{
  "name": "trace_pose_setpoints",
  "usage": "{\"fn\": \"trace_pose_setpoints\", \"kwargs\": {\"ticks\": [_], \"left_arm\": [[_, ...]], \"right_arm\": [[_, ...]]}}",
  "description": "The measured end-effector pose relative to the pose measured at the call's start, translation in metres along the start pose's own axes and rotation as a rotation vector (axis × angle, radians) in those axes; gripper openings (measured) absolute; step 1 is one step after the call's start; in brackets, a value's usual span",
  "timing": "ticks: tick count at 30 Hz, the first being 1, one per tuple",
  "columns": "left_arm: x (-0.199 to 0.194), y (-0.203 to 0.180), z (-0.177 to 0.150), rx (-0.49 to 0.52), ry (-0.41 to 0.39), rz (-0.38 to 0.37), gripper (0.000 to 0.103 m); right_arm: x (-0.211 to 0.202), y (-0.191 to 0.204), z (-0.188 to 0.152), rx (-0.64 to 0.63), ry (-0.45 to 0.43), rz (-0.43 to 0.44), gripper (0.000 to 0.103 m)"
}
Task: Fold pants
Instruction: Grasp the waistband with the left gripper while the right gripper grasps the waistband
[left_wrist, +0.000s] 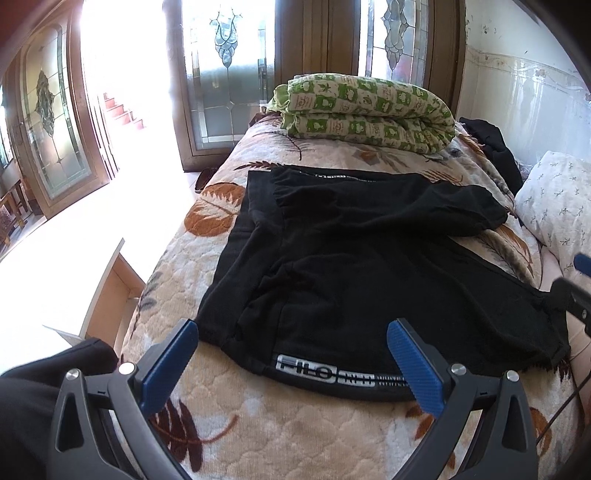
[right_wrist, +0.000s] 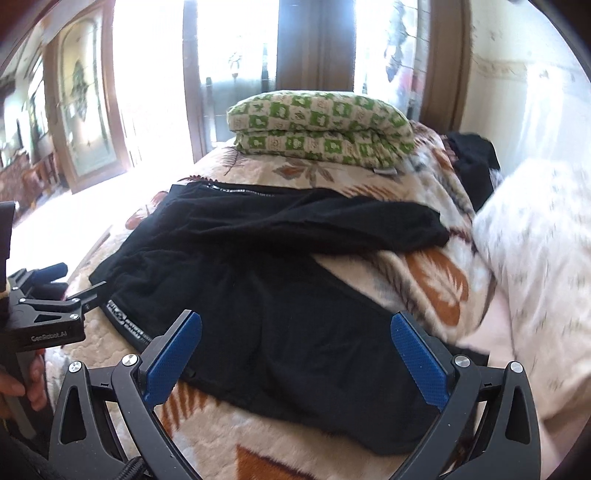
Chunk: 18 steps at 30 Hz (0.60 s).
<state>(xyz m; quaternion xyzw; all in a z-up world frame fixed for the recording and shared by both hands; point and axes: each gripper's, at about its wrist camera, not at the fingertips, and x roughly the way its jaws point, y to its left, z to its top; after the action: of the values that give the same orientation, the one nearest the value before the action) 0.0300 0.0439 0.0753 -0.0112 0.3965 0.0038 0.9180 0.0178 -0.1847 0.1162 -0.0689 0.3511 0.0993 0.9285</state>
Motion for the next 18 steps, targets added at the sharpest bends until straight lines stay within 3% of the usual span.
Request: {"fn": "trace_pose_setpoints", "kwargs": {"ticks": [8, 18], "left_arm": [[0.018, 0.003, 0.029, 0.040, 0.002, -0.014, 0.103], [0.081, 0.040, 0.095, 0.013, 0.106, -0.050, 0.103]], "right_arm": [[0.027, -0.002, 0.028, -0.048, 0.013, 0.027, 0.103], [0.081, -0.029, 0.060, -0.004, 0.073, 0.027, 0.103]]}}
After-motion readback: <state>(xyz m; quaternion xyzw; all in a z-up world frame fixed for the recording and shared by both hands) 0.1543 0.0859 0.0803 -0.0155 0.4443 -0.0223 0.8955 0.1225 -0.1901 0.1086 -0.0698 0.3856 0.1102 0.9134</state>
